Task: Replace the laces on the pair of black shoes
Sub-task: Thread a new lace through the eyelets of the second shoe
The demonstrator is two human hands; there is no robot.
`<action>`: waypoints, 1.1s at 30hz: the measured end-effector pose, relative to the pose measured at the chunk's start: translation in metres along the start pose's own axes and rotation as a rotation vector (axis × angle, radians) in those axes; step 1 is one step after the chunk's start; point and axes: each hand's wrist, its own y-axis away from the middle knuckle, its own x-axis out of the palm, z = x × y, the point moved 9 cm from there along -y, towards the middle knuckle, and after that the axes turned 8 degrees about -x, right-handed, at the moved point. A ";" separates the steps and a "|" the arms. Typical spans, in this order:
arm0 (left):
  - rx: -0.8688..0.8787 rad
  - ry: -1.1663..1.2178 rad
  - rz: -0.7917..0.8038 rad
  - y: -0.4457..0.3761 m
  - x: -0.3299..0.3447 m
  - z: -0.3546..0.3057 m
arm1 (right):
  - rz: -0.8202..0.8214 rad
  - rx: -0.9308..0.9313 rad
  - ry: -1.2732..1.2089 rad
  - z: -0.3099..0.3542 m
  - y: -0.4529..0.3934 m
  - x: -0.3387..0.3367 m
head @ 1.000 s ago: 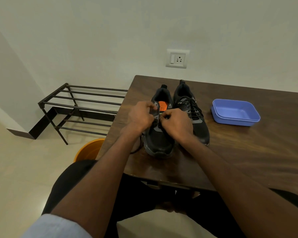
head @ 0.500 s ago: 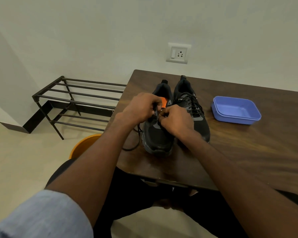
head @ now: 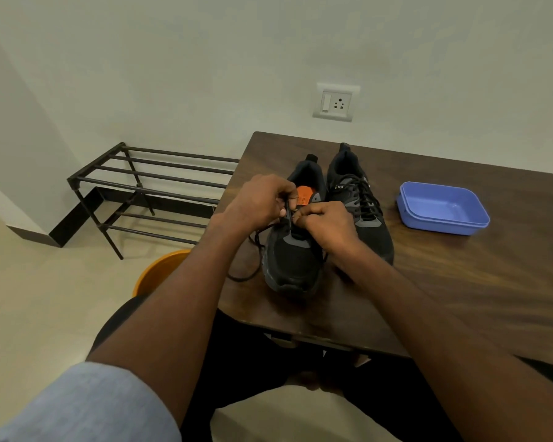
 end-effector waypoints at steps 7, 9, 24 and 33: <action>-0.005 0.024 0.005 0.005 0.001 -0.002 | -0.131 -0.110 0.252 0.014 0.009 -0.006; -0.013 0.056 -0.010 0.009 -0.002 -0.001 | -0.116 -0.103 0.242 0.011 0.009 -0.003; -0.317 0.076 -0.175 0.020 -0.022 0.021 | 0.221 -0.215 0.476 0.023 0.001 0.007; -0.294 0.218 -0.163 0.022 -0.035 0.020 | 0.307 -0.231 0.422 0.022 0.001 0.000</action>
